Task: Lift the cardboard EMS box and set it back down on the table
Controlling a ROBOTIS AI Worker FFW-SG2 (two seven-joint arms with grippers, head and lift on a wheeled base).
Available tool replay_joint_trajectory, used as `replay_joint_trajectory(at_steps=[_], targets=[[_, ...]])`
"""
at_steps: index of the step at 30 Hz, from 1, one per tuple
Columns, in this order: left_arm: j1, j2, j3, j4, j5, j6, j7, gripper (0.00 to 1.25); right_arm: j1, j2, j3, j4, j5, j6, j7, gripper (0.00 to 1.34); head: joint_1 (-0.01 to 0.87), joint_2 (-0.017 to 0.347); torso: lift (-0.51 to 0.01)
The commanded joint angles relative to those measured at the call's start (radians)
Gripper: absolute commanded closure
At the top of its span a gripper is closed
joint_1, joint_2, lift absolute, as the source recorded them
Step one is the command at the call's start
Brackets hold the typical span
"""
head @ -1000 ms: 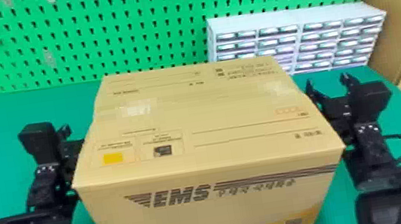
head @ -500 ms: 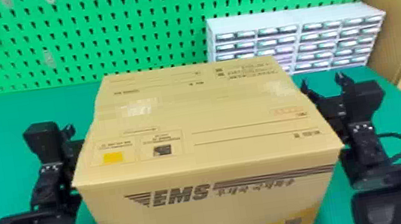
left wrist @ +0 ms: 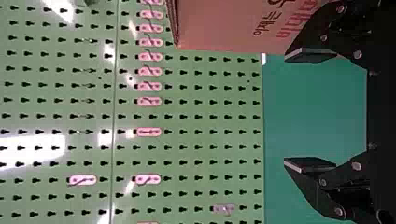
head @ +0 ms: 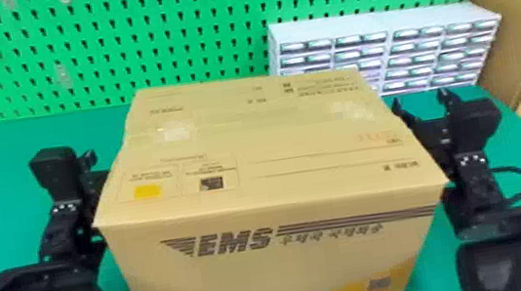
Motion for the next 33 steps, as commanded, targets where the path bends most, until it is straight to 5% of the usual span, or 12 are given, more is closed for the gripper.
replay_joint_trajectory(at_steps=[1, 33], targets=[[-0.018, 0.000, -0.001, -0.008, 0.004, 0.000, -0.022, 0.46, -0.024, -0.003, 0.010, -0.002, 0.000, -0.004, 0.000, 0.50, 0.678, -0.014, -0.096], [-0.096, 0.000, 0.020, -0.054, -0.018, 0.000, -0.035, 0.46, -0.084, -0.017, 0.007, -0.042, -0.003, -0.013, -0.002, 0.50, 0.678, -0.014, -0.096]])
